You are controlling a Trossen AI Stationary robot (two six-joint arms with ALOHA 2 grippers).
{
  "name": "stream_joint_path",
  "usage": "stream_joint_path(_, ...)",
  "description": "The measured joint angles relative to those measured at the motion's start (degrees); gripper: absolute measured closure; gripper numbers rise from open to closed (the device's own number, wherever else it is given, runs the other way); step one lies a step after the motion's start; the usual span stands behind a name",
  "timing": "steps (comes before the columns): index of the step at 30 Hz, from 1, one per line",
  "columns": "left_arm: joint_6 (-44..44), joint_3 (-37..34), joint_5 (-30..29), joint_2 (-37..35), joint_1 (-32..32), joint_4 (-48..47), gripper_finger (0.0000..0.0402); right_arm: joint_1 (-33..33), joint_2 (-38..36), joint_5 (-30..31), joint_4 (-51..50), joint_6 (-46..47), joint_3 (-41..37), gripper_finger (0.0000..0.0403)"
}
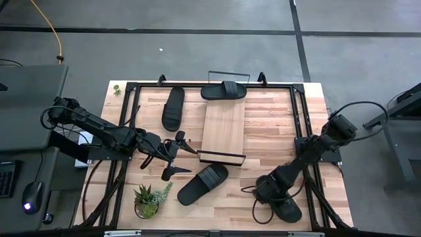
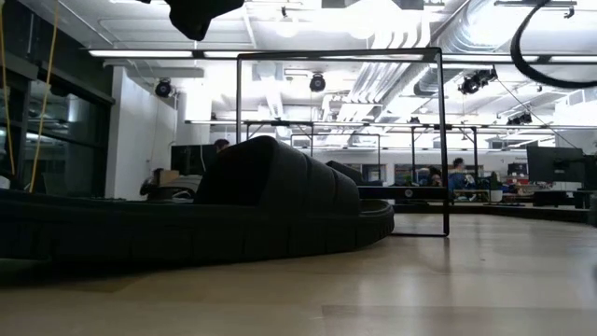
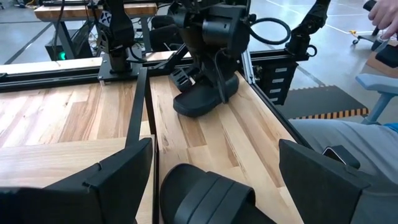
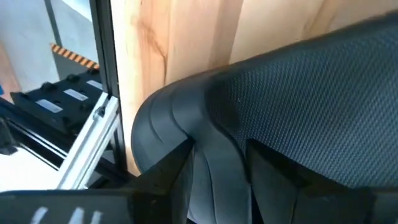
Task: Pick and place slides into the shelf
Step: Put the bottom right black slide on the shelf
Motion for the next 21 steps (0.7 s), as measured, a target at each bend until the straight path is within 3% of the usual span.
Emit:
stream_joint_path(11,0.00,0.00,-0.10,0.00,-0.02,-0.17,0.0073,0.20,-0.82,-3.41,1.04,1.99,-0.02,0.0274)
stream_joint_path(21,0.00,0.00,-0.20,0.00,-0.02,-0.17,0.0073,0.20,-0.86,-4.63,1.09,1.54,-0.02,0.0392)
